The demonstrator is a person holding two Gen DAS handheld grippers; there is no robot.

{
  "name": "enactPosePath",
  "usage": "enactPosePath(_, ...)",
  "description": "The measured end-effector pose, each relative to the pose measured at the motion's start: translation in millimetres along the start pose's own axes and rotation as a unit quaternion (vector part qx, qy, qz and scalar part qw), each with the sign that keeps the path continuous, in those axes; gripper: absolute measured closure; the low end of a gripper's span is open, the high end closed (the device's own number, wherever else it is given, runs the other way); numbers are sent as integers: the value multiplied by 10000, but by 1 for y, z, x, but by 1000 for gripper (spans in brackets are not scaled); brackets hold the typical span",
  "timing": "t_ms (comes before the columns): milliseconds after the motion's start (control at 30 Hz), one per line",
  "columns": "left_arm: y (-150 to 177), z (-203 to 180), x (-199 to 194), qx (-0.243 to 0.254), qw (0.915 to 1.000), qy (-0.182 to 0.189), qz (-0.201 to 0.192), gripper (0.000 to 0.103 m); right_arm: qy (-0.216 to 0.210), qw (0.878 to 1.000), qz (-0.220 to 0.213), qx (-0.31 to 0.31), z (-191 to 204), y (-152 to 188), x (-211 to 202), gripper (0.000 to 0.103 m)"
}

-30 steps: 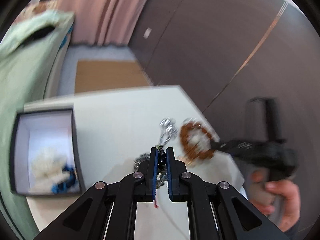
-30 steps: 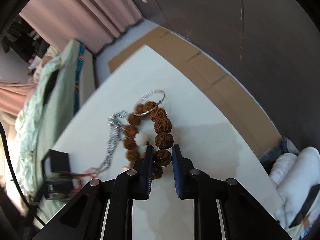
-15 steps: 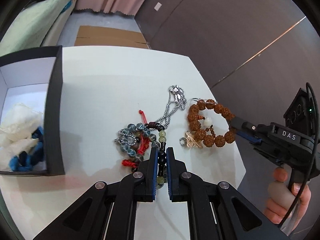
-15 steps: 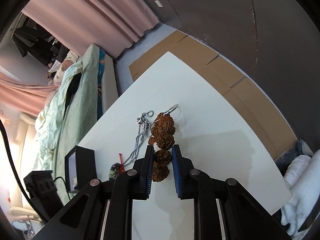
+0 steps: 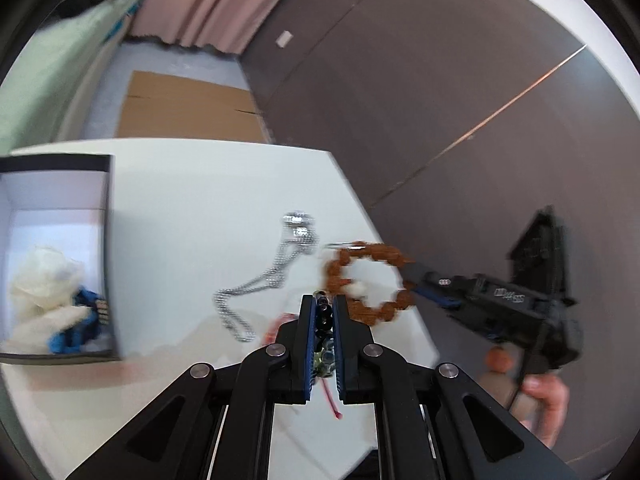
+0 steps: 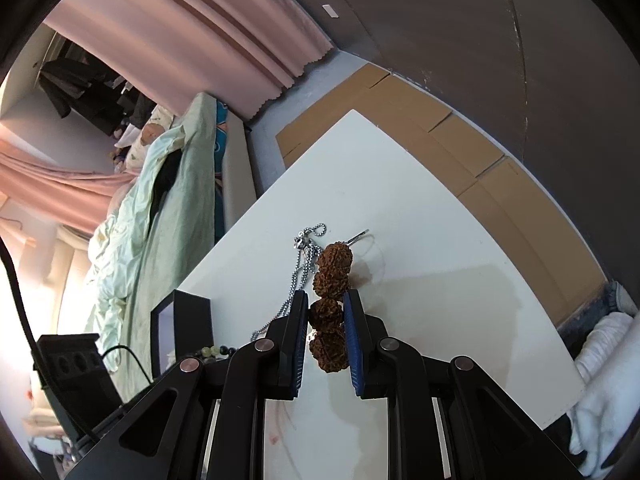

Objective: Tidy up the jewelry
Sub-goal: 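Lift the dark bracelet with the left tool while the right tool lifts the rudraksha bracelet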

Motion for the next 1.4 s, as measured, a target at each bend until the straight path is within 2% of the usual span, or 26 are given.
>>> enactPosePath(133,5,18,17,-308,9988,-219,321,95,27,10000,13,-3,0,2,0,83)
enactPosePath(233,8,19,21,-291,9982,-328,415,95,45,10000,19,-6,0,3,0,83)
enactPosePath(500,6,12,19,-288,9988,73,397,95,56,10000,55,-14,2,4,3,83)
enactPosePath(633,10,12,27,-181,9982,-241,511,95,57,10000,58,4,2,4,3,83)
enactPosePath(767,9,9,31,-49,9974,-371,611,95,50,10000,61,5,2,4,3,83)
enactPosePath(867,6,6,30,54,9973,-484,554,91,56,10000,62,1,2,4,3,83)
enactPosePath(900,6,6,30,68,9970,-567,524,83,55,10000,64,-2,2,4,2,83)
enactPosePath(933,5,7,30,91,9960,-753,478,71,55,10000,65,-2,1,4,2,83)
enactPosePath(1000,6,10,30,135,9933,-1083,388,58,58,10000,63,4,1,5,2,83)
enactPosePath(1100,8,9,33,288,9907,-1255,435,58,62,10000,67,7,2,5,2,83)
enactPosePath(1200,14,7,41,601,9824,-1691,520,58,62,10000,69,14,2,6,3,83)
enactPosePath(1333,20,10,51,813,9744,-1982,681,58,63,9999,80,11,1,6,4,83)
enactPosePath(1367,21,11,52,866,9729,-2042,653,61,63,9999,83,8,1,6,4,83)
enactPosePath(1400,21,12,52,868,9731,-2037,633,74,62,9999,78,12,1,6,4,83)
Point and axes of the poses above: each gripper's, at about its wrist camera, not at the fingertips, and x roughly the way its jaws point, z to its left, y to its underside, the point moved 2 cm from there along x, roughly the way its jaws point, and after that the axes turned 3 degrees about z, right-handed, at the moved point
